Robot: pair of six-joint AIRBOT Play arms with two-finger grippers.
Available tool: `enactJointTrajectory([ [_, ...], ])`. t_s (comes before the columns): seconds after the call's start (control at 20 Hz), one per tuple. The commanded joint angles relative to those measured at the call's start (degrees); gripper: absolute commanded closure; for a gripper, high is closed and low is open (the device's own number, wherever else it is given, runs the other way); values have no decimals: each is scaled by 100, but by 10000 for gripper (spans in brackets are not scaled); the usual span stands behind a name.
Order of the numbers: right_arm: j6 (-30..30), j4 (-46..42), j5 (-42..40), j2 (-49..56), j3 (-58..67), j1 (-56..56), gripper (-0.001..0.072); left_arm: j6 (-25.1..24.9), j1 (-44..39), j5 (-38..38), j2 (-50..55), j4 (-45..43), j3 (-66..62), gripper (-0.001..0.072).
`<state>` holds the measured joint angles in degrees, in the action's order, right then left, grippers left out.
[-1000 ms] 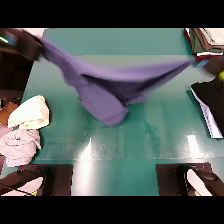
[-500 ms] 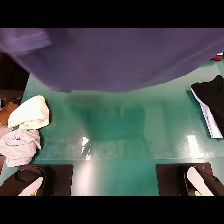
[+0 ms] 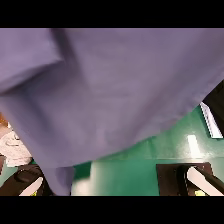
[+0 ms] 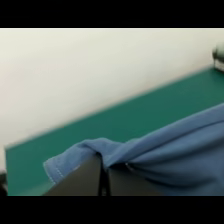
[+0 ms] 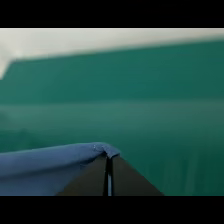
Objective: Fold the shirts.
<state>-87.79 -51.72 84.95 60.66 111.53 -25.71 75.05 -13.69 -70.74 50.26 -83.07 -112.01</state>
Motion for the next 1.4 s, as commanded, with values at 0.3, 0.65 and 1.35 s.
enactJointTrajectory([
  [0.3,-216,-2256,-1123,2033,-1676,1880,699,-24,4,-651,3821,208,1165,683],
  [0.65,-223,-2293,-1576,3386,-798,1993,675,13,4,662,4780,76,1016,228],
  [1.35,199,-2280,63,2756,229,2000,408,385,1646,-1692,3891,1508,2031,208],
])
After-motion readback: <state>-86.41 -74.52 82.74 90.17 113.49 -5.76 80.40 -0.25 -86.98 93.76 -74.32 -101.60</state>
